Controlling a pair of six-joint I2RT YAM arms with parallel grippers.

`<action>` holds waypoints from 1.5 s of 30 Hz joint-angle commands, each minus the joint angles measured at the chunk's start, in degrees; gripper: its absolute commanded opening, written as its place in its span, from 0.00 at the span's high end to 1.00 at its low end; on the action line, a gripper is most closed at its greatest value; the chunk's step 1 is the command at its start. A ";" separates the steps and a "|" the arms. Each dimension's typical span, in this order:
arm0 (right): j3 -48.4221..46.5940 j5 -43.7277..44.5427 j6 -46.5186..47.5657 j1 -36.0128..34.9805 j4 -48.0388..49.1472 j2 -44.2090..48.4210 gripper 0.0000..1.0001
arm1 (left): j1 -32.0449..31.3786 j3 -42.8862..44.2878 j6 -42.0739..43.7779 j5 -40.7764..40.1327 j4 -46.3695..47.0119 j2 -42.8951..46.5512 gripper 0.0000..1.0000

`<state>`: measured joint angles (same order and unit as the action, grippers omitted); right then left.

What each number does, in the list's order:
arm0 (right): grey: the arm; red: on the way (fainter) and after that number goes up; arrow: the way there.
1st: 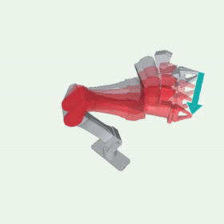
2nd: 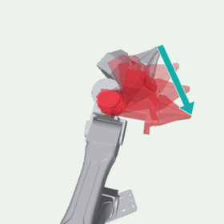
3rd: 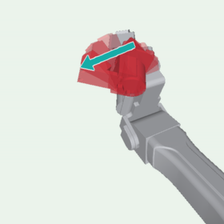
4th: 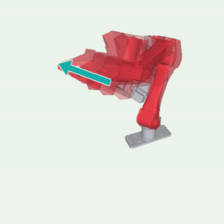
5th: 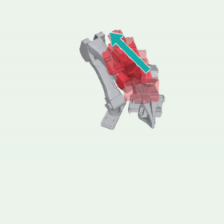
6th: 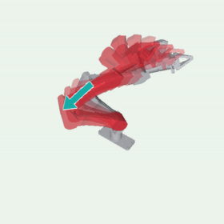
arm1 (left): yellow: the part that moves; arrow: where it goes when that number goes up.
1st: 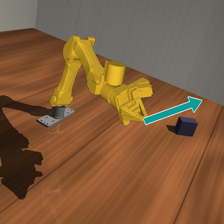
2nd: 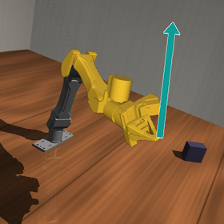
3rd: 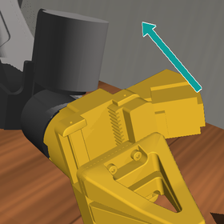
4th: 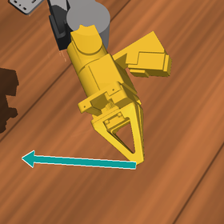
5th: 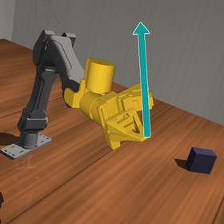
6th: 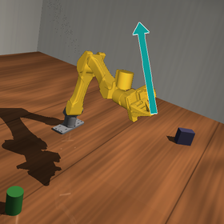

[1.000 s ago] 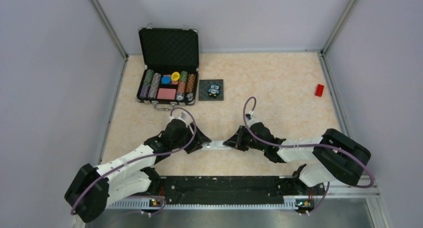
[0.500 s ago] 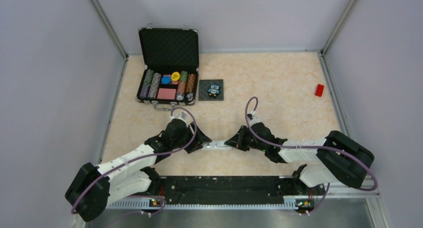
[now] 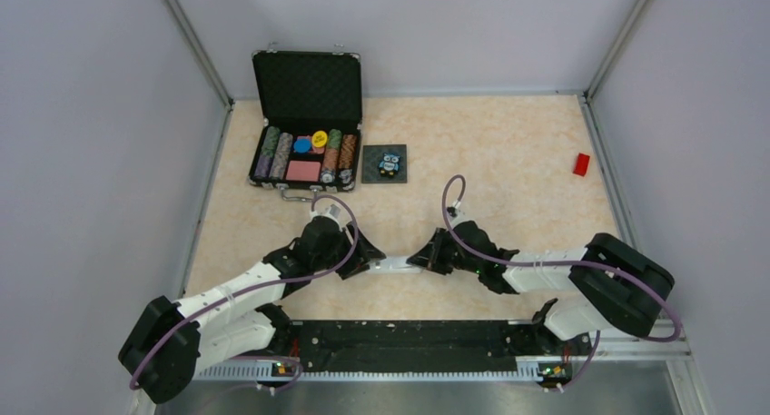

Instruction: Load the batteries into the remote control

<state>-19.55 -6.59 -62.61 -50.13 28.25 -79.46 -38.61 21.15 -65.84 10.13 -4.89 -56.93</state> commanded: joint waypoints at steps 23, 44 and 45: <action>-10.26 0.76 3.75 -0.56 -19.66 -5.39 0.89 | 0.20 5.83 2.65 5.70 12.21 -10.03 0.68; -19.89 4.39 7.41 -0.99 -36.97 -7.12 0.81 | -0.41 6.01 2.67 11.13 16.60 -19.08 0.87; -20.29 4.55 7.52 -1.02 -37.51 -6.99 0.81 | -0.49 5.89 2.65 11.34 16.75 -19.23 0.87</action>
<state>-37.85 -5.76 -57.80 -50.28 -1.28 -85.17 -38.76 25.65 -64.29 19.84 9.15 -75.11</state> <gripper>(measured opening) 0.192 0.132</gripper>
